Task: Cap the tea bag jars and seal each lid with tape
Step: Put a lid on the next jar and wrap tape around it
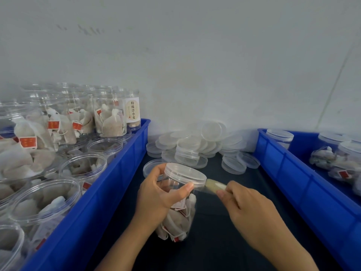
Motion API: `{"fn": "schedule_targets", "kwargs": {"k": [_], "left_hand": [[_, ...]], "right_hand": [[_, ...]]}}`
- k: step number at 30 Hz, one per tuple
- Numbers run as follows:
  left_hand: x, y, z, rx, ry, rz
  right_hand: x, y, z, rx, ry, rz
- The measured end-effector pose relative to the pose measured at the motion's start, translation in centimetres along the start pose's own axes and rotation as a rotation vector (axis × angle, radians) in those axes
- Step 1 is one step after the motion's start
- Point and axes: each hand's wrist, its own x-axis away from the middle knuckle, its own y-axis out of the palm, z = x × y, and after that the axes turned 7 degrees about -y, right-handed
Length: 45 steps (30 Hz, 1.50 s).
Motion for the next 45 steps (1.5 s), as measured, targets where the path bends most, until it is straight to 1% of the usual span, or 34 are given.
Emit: {"fn": "schedule_targets", "kwargs": {"k": [3, 9, 16, 22, 26, 29, 31, 33, 36, 40, 42, 45], "left_hand": [[0.1, -0.1, 0.1, 0.033, 0.003, -0.032], [0.0, 0.0, -0.1, 0.112, -0.015, -0.125], [0.0, 0.0, -0.2, 0.113, -0.015, -0.165], [-0.1, 0.1, -0.6, 0.135, 0.002, -0.169], [-0.1, 0.0, -0.6, 0.129, 0.024, -0.220], [0.0, -0.1, -0.5, 0.144, 0.031, -0.251], [-0.1, 0.0, -0.7, 0.183, 0.016, -0.239], [-0.1, 0.1, -0.7, 0.211, 0.003, -0.215], [0.5, 0.4, -0.3, 0.082, 0.037, -0.214], [1.2, 1.0, 0.0, -0.245, 0.154, -0.065], [1.5, 1.4, -0.2, -0.376, 0.158, -0.022], [1.9, 2.0, 0.3, -0.396, 0.143, 0.108]], "right_hand": [[-0.2, 0.1, -0.1, 0.041, -0.008, 0.077], [-0.3, 0.3, 0.0, -0.013, 0.000, -0.006], [-0.5, 0.5, -0.1, -0.005, -0.005, -0.008], [-0.5, 0.7, 0.0, 0.011, -0.017, -0.021], [-0.3, 0.6, 0.1, 0.028, -0.035, -0.004], [-0.2, 0.7, 0.4, -0.040, -0.040, -0.011], [-0.1, 0.7, 0.4, -0.143, -0.061, 0.000], [0.0, 0.9, 0.3, -0.153, -0.118, 0.003], [-0.2, 1.5, 0.1, -0.151, -0.134, 0.027], [-0.1, 2.5, -0.3, -0.235, -0.102, 0.061], [0.0, 2.7, -0.7, -0.280, -0.099, 0.063], [0.0, 3.1, -1.3, -0.330, -0.114, 0.058]]}}
